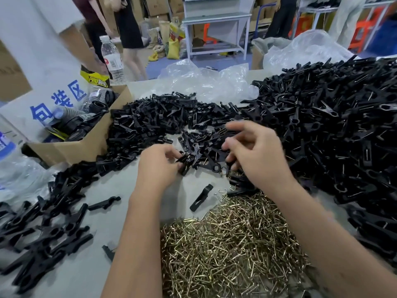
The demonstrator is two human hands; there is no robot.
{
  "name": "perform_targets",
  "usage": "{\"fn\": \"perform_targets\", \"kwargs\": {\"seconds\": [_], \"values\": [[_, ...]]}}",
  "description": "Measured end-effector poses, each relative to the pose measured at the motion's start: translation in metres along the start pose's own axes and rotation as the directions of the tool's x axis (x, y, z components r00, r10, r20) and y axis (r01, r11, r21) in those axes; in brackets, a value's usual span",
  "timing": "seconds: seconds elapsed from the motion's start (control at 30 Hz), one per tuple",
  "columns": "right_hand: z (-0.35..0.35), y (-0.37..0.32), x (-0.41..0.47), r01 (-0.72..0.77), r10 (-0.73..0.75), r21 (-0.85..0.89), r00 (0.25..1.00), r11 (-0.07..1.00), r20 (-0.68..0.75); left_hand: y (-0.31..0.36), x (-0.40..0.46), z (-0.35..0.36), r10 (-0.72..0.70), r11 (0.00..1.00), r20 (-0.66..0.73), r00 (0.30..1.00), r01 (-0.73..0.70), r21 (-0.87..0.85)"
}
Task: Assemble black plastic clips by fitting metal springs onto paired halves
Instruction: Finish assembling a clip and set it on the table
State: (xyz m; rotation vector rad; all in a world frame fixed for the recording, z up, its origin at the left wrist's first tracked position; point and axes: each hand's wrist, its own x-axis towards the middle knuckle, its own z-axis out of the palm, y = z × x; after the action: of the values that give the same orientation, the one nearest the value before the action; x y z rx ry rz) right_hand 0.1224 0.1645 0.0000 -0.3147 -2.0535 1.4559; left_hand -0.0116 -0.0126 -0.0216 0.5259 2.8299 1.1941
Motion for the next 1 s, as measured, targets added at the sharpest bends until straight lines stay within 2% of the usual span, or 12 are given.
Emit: {"fn": "perform_targets", "kwargs": {"seconds": [0.13,0.23,0.3,0.5,0.57,0.63,0.7,0.73,0.8,0.83,0.9,1.0], "values": [[0.016,-0.003,-0.013,0.289,-0.189,-0.386,0.942,0.876,0.278,0.002,-0.001,-0.001,-0.013,1.0,0.011,1.0,0.013,-0.028],[0.025,-0.005,-0.017,0.421,-0.067,-0.519,0.819,0.743,0.569,0.003,-0.001,-0.002,-0.043,0.997,-0.053,0.998,0.04,-0.067],[0.029,-0.005,-0.019,0.455,0.026,-0.552,0.755,0.699,0.655,0.003,0.0,-0.004,-0.068,0.992,-0.102,0.992,0.056,-0.116],[0.028,-0.006,-0.018,0.436,0.013,-0.438,0.697,0.786,0.717,0.007,-0.001,-0.007,-0.128,0.908,-0.054,0.99,0.095,-0.409],[0.028,-0.004,-0.018,0.407,-0.012,-0.431,0.738,0.806,0.675,0.008,-0.001,-0.006,-0.111,0.869,-0.009,0.994,0.093,-0.485],[0.029,-0.001,-0.018,0.306,-0.056,-0.38,0.836,0.873,0.545,0.008,-0.001,-0.007,-0.081,0.826,0.03,0.996,0.084,-0.557],[0.028,0.001,-0.016,0.089,-0.013,-0.177,0.919,0.98,0.393,0.008,-0.002,-0.009,-0.039,0.785,0.078,0.996,0.079,-0.614],[0.027,0.001,-0.014,-0.055,0.048,0.012,0.942,0.998,0.331,0.009,-0.002,-0.01,-0.009,0.761,0.116,0.993,0.082,-0.644],[0.022,0.0,-0.009,-0.273,0.167,0.393,0.944,0.878,0.283,0.011,-0.004,-0.012,0.069,0.706,0.195,0.978,0.09,-0.702],[0.019,-0.001,-0.008,-0.314,0.195,0.495,0.94,0.81,0.279,0.012,-0.005,-0.013,0.109,0.685,0.224,0.969,0.09,-0.723],[0.016,-0.001,-0.007,-0.336,0.209,0.572,0.938,0.748,0.277,0.015,-0.007,-0.015,0.185,0.666,0.262,0.947,0.075,-0.742],[0.014,-0.002,-0.007,-0.279,0.186,0.533,0.957,0.799,0.221,0.019,-0.009,-0.016,0.263,0.654,0.297,0.918,0.056,-0.755]]}}
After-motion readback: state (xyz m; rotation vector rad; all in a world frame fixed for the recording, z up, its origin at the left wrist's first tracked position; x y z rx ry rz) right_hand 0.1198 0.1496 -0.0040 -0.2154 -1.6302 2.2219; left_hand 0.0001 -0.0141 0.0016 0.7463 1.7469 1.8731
